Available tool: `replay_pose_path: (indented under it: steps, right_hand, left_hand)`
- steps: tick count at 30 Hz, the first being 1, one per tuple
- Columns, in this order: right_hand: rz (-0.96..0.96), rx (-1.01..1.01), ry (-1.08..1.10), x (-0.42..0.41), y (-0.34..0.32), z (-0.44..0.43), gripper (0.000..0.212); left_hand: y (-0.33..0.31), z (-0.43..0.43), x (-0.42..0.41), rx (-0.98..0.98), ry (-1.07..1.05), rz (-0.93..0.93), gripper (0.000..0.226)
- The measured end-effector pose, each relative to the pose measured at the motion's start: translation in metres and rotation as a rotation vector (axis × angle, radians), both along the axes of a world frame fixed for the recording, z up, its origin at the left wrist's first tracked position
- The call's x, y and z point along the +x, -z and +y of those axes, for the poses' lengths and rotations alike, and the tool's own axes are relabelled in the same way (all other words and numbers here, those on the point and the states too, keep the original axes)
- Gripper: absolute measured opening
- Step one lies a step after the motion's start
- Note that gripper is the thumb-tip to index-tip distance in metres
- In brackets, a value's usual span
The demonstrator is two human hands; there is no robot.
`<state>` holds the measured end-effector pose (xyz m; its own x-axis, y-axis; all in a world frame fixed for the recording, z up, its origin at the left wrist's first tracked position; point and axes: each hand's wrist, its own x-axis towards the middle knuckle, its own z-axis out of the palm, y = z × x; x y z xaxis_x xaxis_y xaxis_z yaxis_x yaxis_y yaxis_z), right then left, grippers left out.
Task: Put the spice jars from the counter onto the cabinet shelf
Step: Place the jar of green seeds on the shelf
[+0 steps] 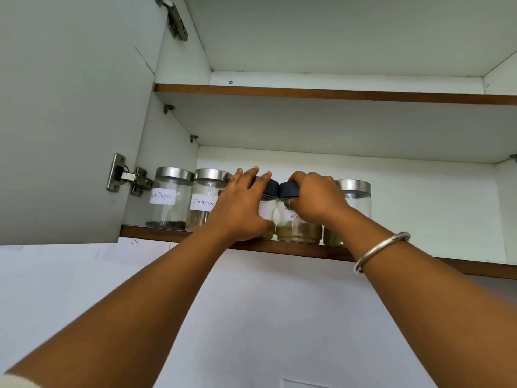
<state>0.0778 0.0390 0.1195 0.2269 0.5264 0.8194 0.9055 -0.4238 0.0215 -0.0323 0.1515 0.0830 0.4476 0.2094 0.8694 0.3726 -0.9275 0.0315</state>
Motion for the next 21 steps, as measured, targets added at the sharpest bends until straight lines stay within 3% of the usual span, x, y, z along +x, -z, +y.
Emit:
replay_pose_path:
  steps: [9,21]
  right_hand:
    - [0.050,-0.015,-0.047,0.000,-0.001,-0.001,0.036]
    - [0.092,0.002,-0.056,-0.004,-0.004,-0.006,0.029]
  left_hand:
    - [0.001,0.001,0.002,0.030,0.043,-0.071,0.094]
    - [-0.036,0.000,-0.015,0.148,-0.059,0.090,0.048]
